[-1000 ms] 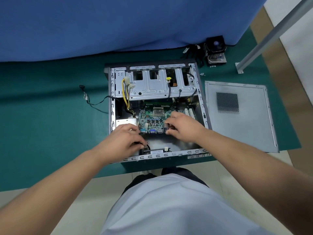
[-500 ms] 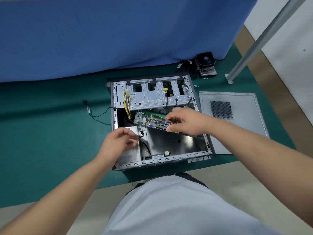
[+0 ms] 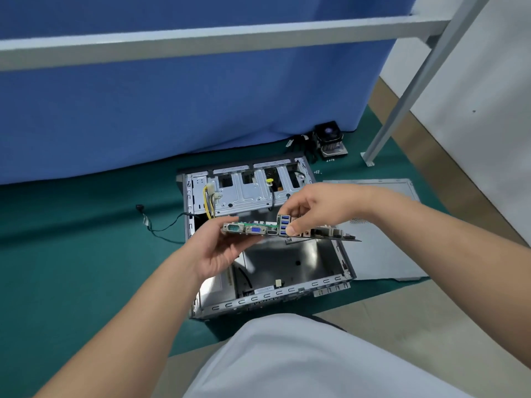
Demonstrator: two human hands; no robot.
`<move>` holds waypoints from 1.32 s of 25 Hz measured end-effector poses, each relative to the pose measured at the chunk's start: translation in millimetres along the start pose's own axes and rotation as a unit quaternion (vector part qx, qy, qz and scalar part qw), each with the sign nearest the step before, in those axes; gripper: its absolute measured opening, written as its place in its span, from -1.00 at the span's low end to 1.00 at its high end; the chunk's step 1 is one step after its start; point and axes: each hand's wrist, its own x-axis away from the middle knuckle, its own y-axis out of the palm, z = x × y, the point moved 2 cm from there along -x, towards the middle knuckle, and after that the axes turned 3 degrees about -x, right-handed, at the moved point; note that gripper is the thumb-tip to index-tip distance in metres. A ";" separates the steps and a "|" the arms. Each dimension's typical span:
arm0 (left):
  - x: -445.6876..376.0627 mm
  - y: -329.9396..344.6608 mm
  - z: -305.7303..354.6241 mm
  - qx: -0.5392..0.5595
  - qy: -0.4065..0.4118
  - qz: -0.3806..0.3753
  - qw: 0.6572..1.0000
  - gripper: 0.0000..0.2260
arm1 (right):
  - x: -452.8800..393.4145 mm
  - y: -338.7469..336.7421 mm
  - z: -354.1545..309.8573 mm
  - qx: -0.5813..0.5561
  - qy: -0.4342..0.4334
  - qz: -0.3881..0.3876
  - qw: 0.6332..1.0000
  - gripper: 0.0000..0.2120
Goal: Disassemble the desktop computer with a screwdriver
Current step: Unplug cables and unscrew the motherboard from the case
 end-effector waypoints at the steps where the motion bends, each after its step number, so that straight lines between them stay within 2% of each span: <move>1: 1.8 2.4 5.2 -0.017 -0.012 -0.014 1.000 -0.54 | 3.2 -6.3 -4.8 -0.003 0.000 -0.001 1.000 -0.82; 5: 15.6 12.6 23.1 -0.038 -0.026 -0.044 0.998 -0.56 | 17.5 -29.3 -26.3 -0.025 -0.009 -0.009 1.000 -0.82; 9: 33.4 31.8 36.6 -0.051 0.002 -0.057 0.997 -0.63 | 26.1 -44.5 -41.0 -0.072 -0.024 0.009 0.997 -0.67; 13: 37.0 52.7 43.1 -0.120 0.044 0.010 0.992 -0.83 | 33.1 -63.0 -23.6 -0.135 -0.015 0.081 0.987 -0.61; 15: 35.2 59.4 42.4 -0.158 0.065 0.039 0.985 -0.92 | 33.8 -68.3 -2.1 -0.152 0.027 0.176 0.972 -0.59; 17: 34.7 65.0 40.6 -0.196 0.086 0.055 0.975 -0.97 | 32.0 -65.4 26.0 -0.073 0.111 0.260 0.956 -0.56; 19: 27.4 78.1 40.0 -0.237 0.096 0.056 0.965 -0.93 | 30.4 -56.2 52.8 -0.019 0.213 0.255 0.943 -0.34; 20: 18.8 86.5 39.1 -0.255 0.094 0.053 0.961 -0.86 | 29.1 -51.0 67.8 -0.039 0.246 0.242 0.938 -0.26; 22: -0.6 107.4 36.2 -0.279 0.085 0.045 0.955 -0.77 | 29.7 -47.3 97.1 -0.116 0.277 0.254 0.920 -0.28; 24: -24.4 130.2 29.9 -0.298 0.064 0.028 0.952 -0.77 | 37.7 -49.7 125.9 -0.202 0.306 0.278 0.888 -0.31; 26: -50.4 150.7 19.4 -0.310 0.044 0.021 0.949 -0.76 | 46.5 -48.9 154.9 -0.275 0.326 0.267 0.864 -0.14; 30: -109.5 186.7 -15.5 -0.383 -0.009 0.044 0.923 -0.72 | 62.0 -49.6 219.3 -0.312 0.357 0.267 0.839 -0.20; 33: -156.2 200.4 -53.8 -0.415 -0.044 0.079 0.905 -0.74 | 71.4 -51.1 272.9 -0.327 0.392 0.272 0.816 -0.09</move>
